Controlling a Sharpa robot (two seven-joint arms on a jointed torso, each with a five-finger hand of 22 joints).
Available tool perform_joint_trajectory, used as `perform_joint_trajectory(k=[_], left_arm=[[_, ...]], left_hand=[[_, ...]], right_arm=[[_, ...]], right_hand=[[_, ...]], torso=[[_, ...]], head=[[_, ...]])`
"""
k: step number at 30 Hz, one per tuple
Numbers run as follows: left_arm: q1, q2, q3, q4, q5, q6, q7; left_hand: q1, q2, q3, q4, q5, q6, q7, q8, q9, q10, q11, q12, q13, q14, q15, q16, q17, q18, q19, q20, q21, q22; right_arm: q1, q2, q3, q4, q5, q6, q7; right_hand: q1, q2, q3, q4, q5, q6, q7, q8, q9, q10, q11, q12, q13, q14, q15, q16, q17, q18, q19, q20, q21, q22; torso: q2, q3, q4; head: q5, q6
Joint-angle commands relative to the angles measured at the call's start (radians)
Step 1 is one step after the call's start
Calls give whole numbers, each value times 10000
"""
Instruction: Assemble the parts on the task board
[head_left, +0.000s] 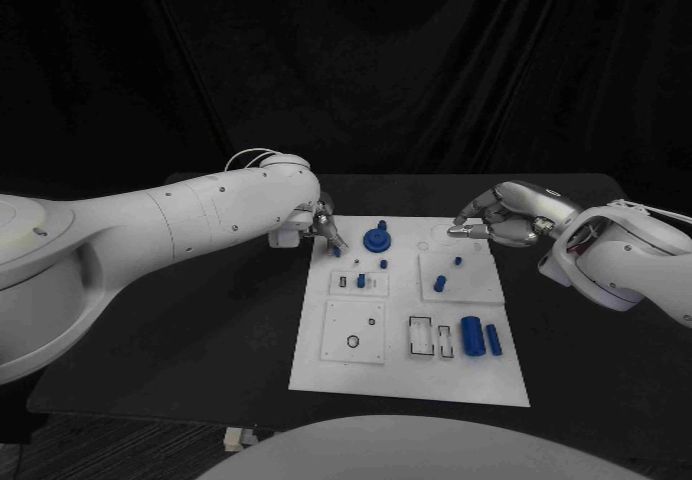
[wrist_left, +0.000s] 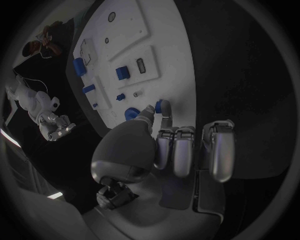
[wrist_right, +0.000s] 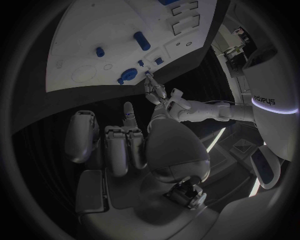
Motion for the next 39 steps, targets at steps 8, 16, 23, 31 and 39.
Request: perform_joint_trajectory(k=[8,16,23,31,39], left_arm=[[-27,41,10,-30,20,42,224],[-34,56,10,-62,24,76,307],[-38,22,10,-8,25,-31,332],[-35,-308,12,416,36,-370,270],[105,-896,14,1280,480,-730,90]], left_hand=[[338,-38,316,-272,563,-88,-34,-206,-2,1072,-85,36,2629,1056,-33,27,2635,-21,235,-74,-66,1820],[522,-93,715,-523,808,-87,-46,-311,-16,1072,-94,36,2629,1056,-45,27,2635,-19,233,-82,-89,1829],[641,-294,1407,-915,1293,-22,-65,-413,-23,1072,-117,36,2629,1056,-65,27,2635,-21,246,-102,-97,1855],[430,-758,2838,-1520,1705,138,-45,-455,53,1072,-121,36,2629,1056,-83,27,2635,-27,281,-125,-105,1895],[86,-1053,3787,-1853,1727,256,-30,-405,183,1072,-120,36,2629,1056,-88,27,2635,-33,313,-131,-101,1929]], right_arm=[[-23,-8,6,12,-20,33,-99],[-23,8,6,0,-20,49,-107],[-23,6,6,-3,-20,54,-111],[-23,-27,6,6,-20,51,-114],[-24,-41,6,-3,-20,50,-118]], right_hand=[[-16,105,-82,-17,15,51,37,-52,-12,1041,89,36,2634,1047,74,30,2634,81,-63,-11,-36,1692],[-16,105,-82,-17,15,51,37,-52,-12,1041,89,36,2634,1047,74,30,2634,81,-63,-11,-36,1692],[-16,105,-82,-17,15,51,37,-52,-12,1041,89,36,2634,1047,74,30,2634,81,-63,-11,-36,1692],[-1,122,-92,-20,27,53,40,-58,-13,1041,93,36,2634,1047,77,30,2634,85,-70,-9,-55,1687],[8,127,-96,-22,33,54,42,-61,-14,1041,95,36,2634,1047,79,30,2634,85,-70,-8,-58,1687]], torso=[[0,0,-4],[0,-3,-5],[-2,-1,-6],[-4,-1,-6],[-6,-5,-1]], head=[[13,-1],[29,-1],[35,-1],[-6,-1],[-1,-1]])
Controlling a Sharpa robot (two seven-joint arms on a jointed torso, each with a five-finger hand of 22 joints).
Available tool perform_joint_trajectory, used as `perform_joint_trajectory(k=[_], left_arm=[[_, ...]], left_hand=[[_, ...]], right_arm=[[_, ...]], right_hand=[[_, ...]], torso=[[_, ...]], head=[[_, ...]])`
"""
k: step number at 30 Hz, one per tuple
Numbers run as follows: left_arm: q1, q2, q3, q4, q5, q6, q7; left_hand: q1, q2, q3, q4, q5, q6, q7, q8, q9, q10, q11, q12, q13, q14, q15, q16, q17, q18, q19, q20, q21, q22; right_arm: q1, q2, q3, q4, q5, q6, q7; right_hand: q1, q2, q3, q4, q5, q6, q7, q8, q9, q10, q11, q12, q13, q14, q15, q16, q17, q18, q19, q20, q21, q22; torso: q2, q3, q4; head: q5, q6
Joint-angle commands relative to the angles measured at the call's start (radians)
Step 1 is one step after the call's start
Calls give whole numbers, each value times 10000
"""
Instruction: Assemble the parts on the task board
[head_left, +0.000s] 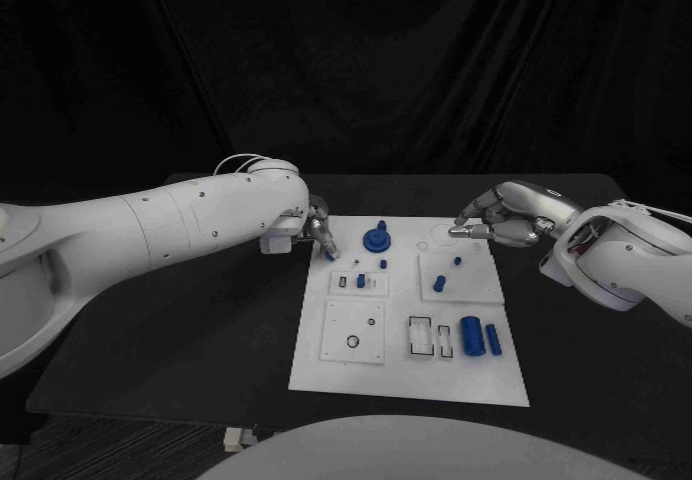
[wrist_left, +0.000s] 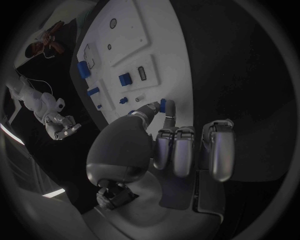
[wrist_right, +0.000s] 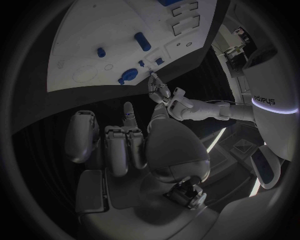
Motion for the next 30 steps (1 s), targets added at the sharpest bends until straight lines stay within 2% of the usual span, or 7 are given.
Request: perform_joint_trajectory(k=[1,9,14,19,23,27,30], left_arm=[[135,-185,16,382,446,-429,-68],[555,-808,16,1460,682,-738,-236],[681,-1072,14,1934,888,-789,-292],[715,-1245,11,2264,961,-637,-339],[710,-1339,8,2476,981,-568,-362],[648,-1378,5,2657,944,-497,-372],[551,-1395,4,2766,803,-486,-375]], left_hand=[[-59,-90,960,-848,57,202,-93,8,31,1038,-84,36,2629,1056,-89,27,2628,-32,313,-56,-31,1930],[-169,-173,1405,-1022,177,254,-64,26,87,1038,-72,36,2629,1056,-86,27,2628,-30,319,-56,-47,1938],[-212,-170,1483,-1037,118,245,-54,22,99,1038,-64,36,2629,1056,-82,27,2628,-26,311,-54,-69,1930],[-304,-163,1631,-1064,-87,202,-39,3,127,1038,-47,36,2629,1056,-66,27,2628,-10,275,-42,-149,1901],[-314,-154,1658,-1068,-112,193,-36,-1,132,1038,-45,36,2629,1056,-63,27,2628,-7,268,-40,-164,1895],[-319,-136,1700,-1079,-131,173,-28,-5,141,1038,-39,36,2629,1056,-58,27,2628,4,244,-36,-212,1875],[-340,-134,1729,-1085,-145,159,-20,-5,155,1038,-31,36,2629,1056,-50,27,2628,17,212,-30,-270,1850]], right_arm=[[-23,-14,6,7,-20,29,-115],[-25,-12,6,-14,-20,52,-134],[-36,-18,6,-14,-20,61,-151],[-57,-40,6,5,-20,52,-164],[-97,-65,6,9,-20,55,-179],[-157,-61,6,-1,-20,50,-173],[-182,-50,6,-2,-20,54,-166]], right_hand=[[8,127,-68,6,33,54,42,-61,-15,1041,95,36,2634,1047,79,30,2635,86,-70,-8,-58,1690],[21,131,-71,2,39,57,43,-62,-15,1041,99,36,2634,1047,81,30,2635,87,-72,-7,-64,1688],[31,134,-71,-2,45,60,44,-62,-15,1041,102,36,2634,1047,82,30,2635,88,-75,-7,-71,1686],[31,134,-71,-2,45,60,44,-62,-15,1041,102,36,2634,1047,82,30,2635,88,-75,-7,-71,1686],[31,134,-71,-2,45,60,44,-62,-15,1041,102,36,2634,1047,82,30,2635,88,-75,-7,-71,1686],[31,134,-71,-2,45,60,44,-62,-15,1041,102,36,2634,1047,82,30,2635,88,-75,-7,-71,1686],[31,134,-71,-2,45,60,44,-62,-15,1041,102,36,2634,1047,82,30,2635,88,-75,-7,-71,1686]], torso=[[-2,0,6],[-3,5,1],[-2,2,2],[-5,7,-5],[-4,4,4],[3,3,2],[9,2,2]], head=[[-5,-1],[31,-1],[38,-1],[46,-1],[64,-1],[126,-1],[111,-1]])
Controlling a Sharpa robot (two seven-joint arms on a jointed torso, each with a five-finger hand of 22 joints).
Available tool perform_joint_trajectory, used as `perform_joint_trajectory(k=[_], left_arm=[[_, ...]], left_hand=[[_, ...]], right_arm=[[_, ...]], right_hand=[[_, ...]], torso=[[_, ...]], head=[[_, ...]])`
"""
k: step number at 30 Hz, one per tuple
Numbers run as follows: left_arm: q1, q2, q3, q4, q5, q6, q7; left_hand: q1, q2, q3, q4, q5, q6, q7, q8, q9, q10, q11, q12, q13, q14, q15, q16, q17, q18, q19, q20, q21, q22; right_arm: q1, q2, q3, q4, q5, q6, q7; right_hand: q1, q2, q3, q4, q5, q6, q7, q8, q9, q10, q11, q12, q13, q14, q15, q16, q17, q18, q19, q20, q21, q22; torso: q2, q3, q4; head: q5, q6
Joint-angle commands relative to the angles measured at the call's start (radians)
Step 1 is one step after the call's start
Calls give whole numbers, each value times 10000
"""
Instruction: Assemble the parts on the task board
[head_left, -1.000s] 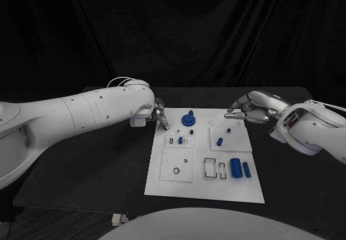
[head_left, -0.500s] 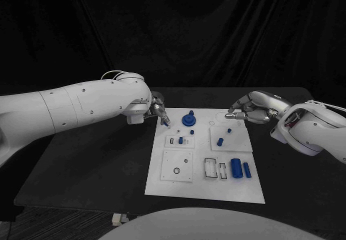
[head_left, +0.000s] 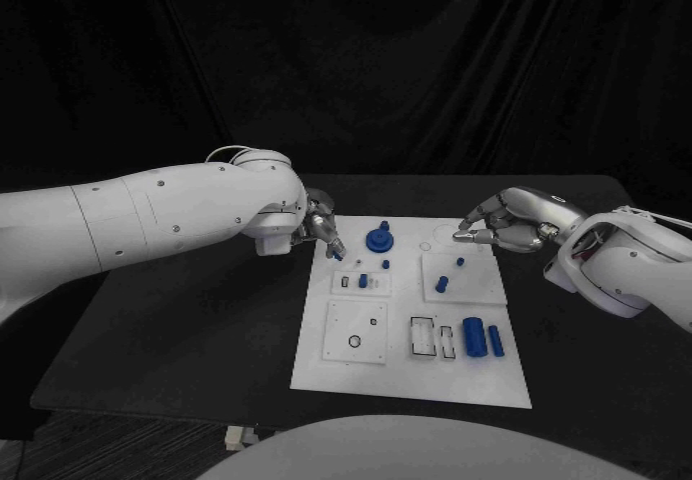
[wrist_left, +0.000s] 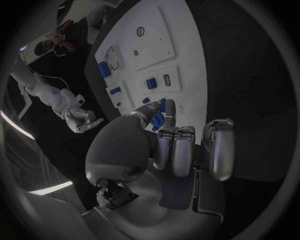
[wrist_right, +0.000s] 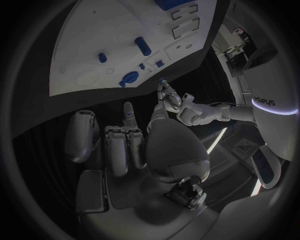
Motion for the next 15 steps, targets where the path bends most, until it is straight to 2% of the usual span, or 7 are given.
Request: perform_joint_trajectory(k=[1,9,15], left_arm=[[-101,-2,6,113,-24,90,1],[-348,24,5,189,-168,-142,34],[-421,92,4,223,-247,-245,42]], left_hand=[[-71,46,1083,-1041,-43,32,-132,-5,11,1038,-31,36,2629,1056,-50,27,2632,16,212,-31,-48,1844],[-135,30,1126,-1049,-49,34,-130,13,44,1038,-22,36,2629,1056,-36,27,2632,34,166,-18,-133,1811],[-143,30,1135,-1050,-51,37,-131,16,49,1038,-22,36,2629,1056,-35,27,2632,39,153,-16,-158,1800]], right_arm=[[-34,2,5,9,-20,36,-144],[-55,20,5,-13,-20,44,-136],[-62,55,5,-30,-20,56,-125]], right_hand=[[-9,94,-71,-2,45,60,44,-62,-15,1078,66,36,2634,1047,82,30,2635,88,-75,-7,-34,1681],[-9,94,-71,-2,45,60,44,-62,-15,1078,66,36,2634,1047,82,30,2635,88,-75,-7,-34,1681],[-9,94,-71,-2,45,60,44,-62,-15,1078,66,36,2634,1047,82,30,2635,88,-75,-7,-34,1681]], torso=[[14,-1,2],[11,-2,1],[9,-4,2]], head=[[-8,-1],[21,-1],[44,-1]])
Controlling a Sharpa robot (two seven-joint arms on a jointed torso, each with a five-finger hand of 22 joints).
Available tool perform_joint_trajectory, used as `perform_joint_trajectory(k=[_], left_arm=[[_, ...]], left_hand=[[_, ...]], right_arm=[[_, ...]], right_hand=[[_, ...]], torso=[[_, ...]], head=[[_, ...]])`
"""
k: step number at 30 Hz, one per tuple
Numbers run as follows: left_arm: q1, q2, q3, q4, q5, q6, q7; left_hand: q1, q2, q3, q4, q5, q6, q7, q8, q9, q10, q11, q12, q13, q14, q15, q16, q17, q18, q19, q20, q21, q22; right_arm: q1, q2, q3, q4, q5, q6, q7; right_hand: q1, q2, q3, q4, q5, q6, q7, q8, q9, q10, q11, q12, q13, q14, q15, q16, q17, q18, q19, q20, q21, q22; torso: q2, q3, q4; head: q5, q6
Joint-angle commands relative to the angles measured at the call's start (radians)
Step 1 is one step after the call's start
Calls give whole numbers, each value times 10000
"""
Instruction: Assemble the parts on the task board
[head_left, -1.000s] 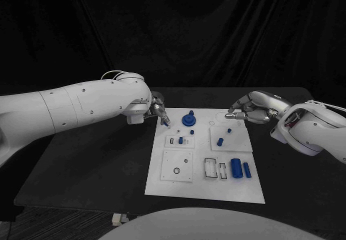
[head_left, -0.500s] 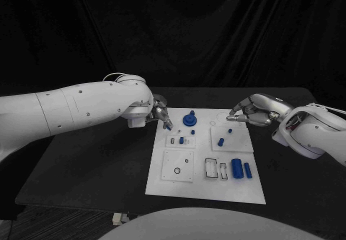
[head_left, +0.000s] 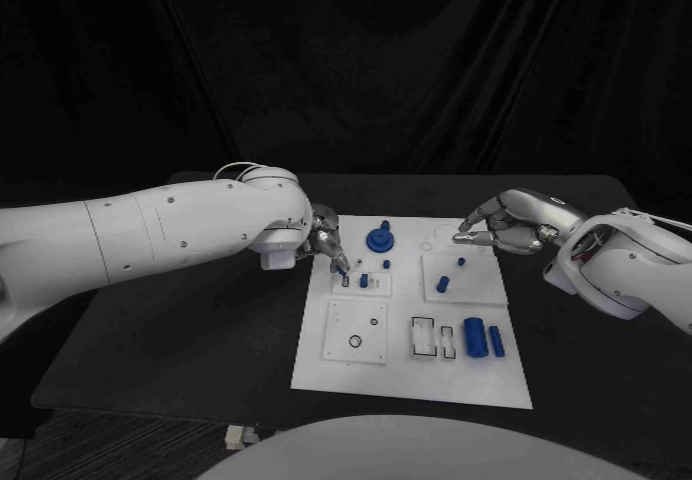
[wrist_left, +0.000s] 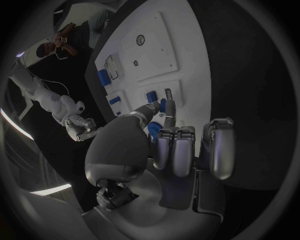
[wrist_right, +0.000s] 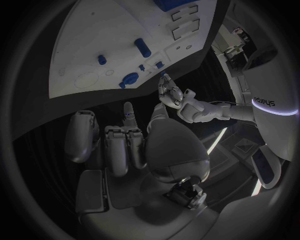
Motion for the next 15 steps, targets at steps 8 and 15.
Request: perform_joint_trajectory(k=[8,15], left_arm=[[-78,105,11,10,-136,-215,67],[-161,127,11,-32,-142,-221,65]], left_hand=[[-22,74,961,-887,-30,55,-109,19,23,1038,-21,36,2630,1056,-33,27,2632,48,132,-14,-82,1786],[-40,79,976,-886,-55,54,-110,23,31,1038,-20,36,2630,1056,-31,27,2632,54,117,-11,-110,1775]], right_arm=[[-32,11,7,-8,-20,50,-114],[-33,-7,7,5,-20,37,-107]], right_hand=[[-9,94,-71,-2,45,60,44,-62,-16,1078,66,36,2634,1047,82,30,2635,88,-75,-7,-34,1682],[-9,94,-71,-2,45,60,44,-62,-16,1078,66,36,2634,1047,82,30,2635,88,-75,-7,-34,1682]], torso=[[-4,-2,-2],[-2,0,-4]], head=[[5,-1],[10,-1]])
